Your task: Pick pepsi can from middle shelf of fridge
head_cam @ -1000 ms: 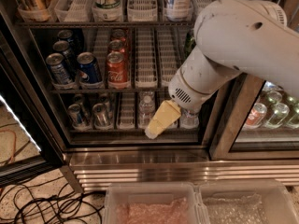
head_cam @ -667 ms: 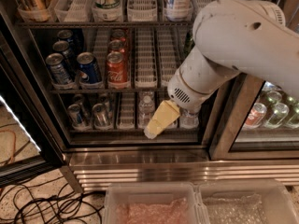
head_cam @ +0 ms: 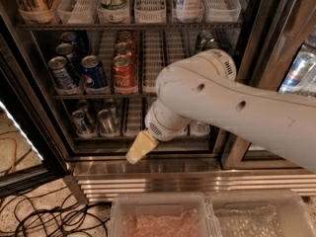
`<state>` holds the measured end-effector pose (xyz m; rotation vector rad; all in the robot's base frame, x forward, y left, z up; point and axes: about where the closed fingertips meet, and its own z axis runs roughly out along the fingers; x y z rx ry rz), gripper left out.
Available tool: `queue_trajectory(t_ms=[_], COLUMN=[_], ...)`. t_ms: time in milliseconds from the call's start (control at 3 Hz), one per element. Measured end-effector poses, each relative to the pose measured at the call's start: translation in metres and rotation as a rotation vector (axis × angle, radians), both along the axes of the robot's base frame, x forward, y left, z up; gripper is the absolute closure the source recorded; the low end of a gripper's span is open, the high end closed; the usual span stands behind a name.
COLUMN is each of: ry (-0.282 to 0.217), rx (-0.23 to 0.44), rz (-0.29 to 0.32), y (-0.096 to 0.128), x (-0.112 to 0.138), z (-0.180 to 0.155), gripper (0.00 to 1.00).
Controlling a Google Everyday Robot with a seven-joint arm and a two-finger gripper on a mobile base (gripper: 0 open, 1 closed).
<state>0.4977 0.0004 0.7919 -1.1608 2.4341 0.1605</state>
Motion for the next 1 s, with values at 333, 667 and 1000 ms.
queue_trajectory(t_ms=[333, 667, 1000], ry=[-0.002, -0.002, -0.068], rx=[0.021, 0.021, 0.02], rz=[-0.058, -0.058, -0.102], y=[0.022, 0.0221, 0.0237], x=[0.0156, 0.0156, 0.0256], z=[-0.0225, -0.0225, -0.0131], gripper=[0.0, 0.0, 0.0])
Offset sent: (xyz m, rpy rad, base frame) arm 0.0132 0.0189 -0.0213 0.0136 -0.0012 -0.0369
